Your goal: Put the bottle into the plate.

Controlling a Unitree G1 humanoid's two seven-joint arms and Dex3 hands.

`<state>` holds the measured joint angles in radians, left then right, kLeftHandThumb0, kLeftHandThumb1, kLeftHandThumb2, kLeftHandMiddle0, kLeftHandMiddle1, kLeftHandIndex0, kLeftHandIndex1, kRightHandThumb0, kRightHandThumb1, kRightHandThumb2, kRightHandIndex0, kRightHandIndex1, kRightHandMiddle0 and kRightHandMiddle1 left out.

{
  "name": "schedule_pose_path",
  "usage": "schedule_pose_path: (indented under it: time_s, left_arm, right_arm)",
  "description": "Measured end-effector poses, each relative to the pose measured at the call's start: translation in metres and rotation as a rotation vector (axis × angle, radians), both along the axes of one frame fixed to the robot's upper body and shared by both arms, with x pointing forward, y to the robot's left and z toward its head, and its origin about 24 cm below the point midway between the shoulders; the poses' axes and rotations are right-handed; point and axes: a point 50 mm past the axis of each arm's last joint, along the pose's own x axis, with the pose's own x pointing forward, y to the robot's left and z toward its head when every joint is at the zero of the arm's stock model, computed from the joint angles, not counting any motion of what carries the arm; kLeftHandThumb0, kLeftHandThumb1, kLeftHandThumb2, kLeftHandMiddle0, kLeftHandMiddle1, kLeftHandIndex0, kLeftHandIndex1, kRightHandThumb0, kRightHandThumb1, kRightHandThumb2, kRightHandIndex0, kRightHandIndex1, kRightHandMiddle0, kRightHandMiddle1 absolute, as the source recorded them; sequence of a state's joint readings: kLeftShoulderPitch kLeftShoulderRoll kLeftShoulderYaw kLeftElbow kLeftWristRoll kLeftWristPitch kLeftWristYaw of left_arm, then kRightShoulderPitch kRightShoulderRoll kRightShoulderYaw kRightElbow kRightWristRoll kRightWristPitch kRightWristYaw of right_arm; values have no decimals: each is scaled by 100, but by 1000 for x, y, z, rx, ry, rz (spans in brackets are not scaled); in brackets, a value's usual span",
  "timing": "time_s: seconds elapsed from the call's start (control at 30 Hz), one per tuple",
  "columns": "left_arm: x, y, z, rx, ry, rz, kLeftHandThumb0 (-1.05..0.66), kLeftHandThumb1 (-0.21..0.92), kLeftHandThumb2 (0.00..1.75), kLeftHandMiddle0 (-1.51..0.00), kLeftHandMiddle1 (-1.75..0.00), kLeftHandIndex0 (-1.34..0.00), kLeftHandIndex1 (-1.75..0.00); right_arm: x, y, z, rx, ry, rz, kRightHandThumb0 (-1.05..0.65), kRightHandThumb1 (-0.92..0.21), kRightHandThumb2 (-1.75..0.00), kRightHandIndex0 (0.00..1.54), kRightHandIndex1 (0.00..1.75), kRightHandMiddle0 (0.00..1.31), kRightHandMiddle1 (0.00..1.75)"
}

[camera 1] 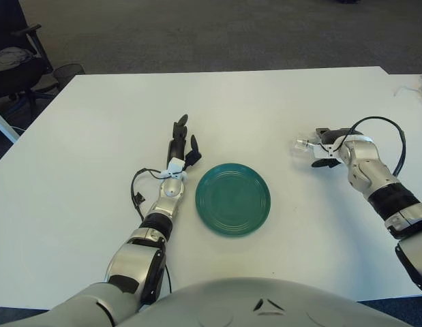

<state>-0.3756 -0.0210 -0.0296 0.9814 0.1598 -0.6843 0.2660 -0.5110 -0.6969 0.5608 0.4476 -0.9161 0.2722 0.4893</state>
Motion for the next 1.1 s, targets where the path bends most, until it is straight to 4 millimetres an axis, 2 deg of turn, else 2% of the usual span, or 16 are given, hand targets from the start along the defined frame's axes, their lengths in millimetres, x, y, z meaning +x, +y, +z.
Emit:
schedule_pose_path:
  time_s: [0.17,0.23,0.27,0.3,0.33,0.4,0.43,0.47,0.53,0.57,0.6,0.7,0.8,0.93,1.1]
  left_arm:
    - [0,0,0,-2,0,-1,-78,92,96,-27,0,0,-53]
    - [0,0,0,-4,0,0,-78,92,96,-27,0,0,-53]
    - [0,0,0,-5,0,1,-78,92,96,-28,0,0,-53]
    - [0,0,0,-5,0,0,-78,92,96,-28,0,0,-53]
    - [0,0,0,-5,0,0,-78,92,96,-28,0,0,-53]
    - [0,0,0,-6,0,0,-78,92,96,-28,0,0,-54]
    - [0,0,0,-6,0,-1,-78,92,96,-28,0,0,-54]
    - [0,0,0,-6,0,-1,-78,92,96,-28,0,0,-54]
    - [-1,0,0,-6,1,-1,-77,92,97,-28,0,0,-54]
    - [-1,0,0,-7,1,0,-77,92,97,-28,0,0,-54]
    - [-1,0,0,-8,1,0,-77,92,97,-28,0,0,-54]
    - [-1,1,0,-11,0,3,-77,92,97,-28,-1,0,-54]
    - [-2,1,0,-16,2,8,-76,92,96,-28,-1,0,-54]
    - [-2,1,0,-20,3,5,-77,92,96,-28,0,0,-54]
    - [-2,1,0,-22,4,0,-78,92,96,-28,0,0,-54]
  right_arm:
    - [0,0,0,-18,8,23,-100,-92,-34,7,3,3,2]
    - [0,-1,1,-23,11,32,-97,-92,-32,13,3,2,17]
    - [-1,-1,1,-26,13,37,-94,-92,-28,24,8,1,51]
    - [-1,-1,1,-28,15,42,-91,-92,-26,31,11,1,74]
    - [-1,-1,1,-29,16,46,-89,-91,-24,36,16,3,90]
    - [-1,-2,1,-32,19,53,-82,-87,-22,44,41,14,132]
    - [-2,-2,1,-32,20,54,-79,-84,-24,46,50,19,144]
    - [-2,-3,1,-31,20,54,-77,-82,-27,47,54,23,148]
    - [-2,-3,2,-24,6,51,-58,-60,-69,51,71,47,151]
    - [-2,-4,2,-18,-5,48,-55,-57,-75,51,73,50,152]
    - [-2,-4,1,-13,-15,45,-51,-51,-88,53,87,55,155]
    - [-4,-6,-2,28,-74,31,-17,-34,-114,64,120,60,168]
    - [-5,-9,-7,70,-148,12,-6,-14,-143,77,144,63,173]
    - [-4,-13,-13,120,-240,-10,-1,-4,-159,83,160,65,174]
    - [-5,-16,-17,173,-292,-38,0,-1,-164,84,165,64,175]
